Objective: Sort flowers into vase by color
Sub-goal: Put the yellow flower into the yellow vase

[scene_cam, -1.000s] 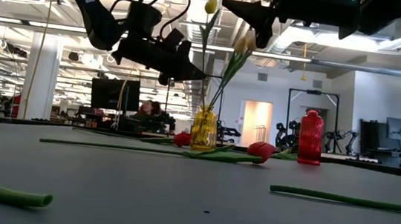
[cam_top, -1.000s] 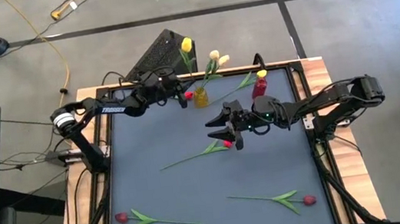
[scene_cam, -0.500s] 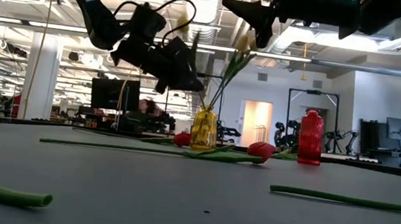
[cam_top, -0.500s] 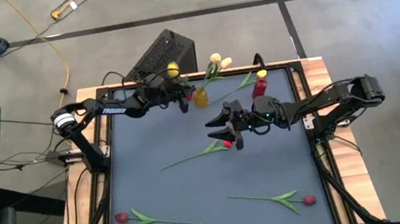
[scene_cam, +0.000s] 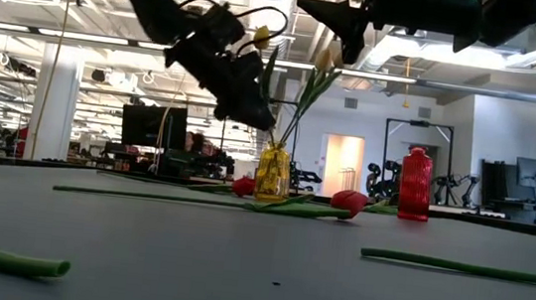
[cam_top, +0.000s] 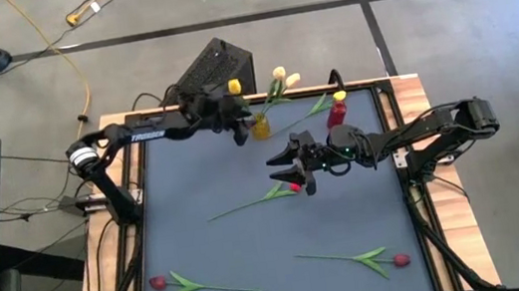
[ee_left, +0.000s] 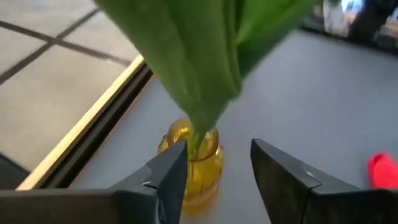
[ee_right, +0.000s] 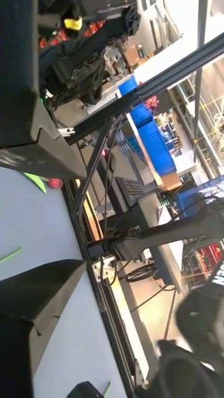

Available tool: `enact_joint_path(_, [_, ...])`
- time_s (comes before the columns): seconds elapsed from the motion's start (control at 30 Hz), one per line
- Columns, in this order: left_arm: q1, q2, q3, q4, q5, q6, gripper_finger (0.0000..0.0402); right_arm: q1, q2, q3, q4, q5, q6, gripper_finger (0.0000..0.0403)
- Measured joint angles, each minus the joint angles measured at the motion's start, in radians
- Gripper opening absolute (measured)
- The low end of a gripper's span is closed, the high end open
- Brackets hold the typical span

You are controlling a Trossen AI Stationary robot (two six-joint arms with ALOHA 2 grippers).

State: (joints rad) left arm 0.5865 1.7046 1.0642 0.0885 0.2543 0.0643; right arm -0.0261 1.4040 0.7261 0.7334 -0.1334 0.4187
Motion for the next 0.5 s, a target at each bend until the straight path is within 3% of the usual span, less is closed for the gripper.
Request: enact_joint_path(0.5, [-0.001, -0.001, 0.417, -0.921, -0.027, 0.409, 0.0188, 0.013, 0.000, 0.000, 0.000, -0.001, 0.000, 0.0249])
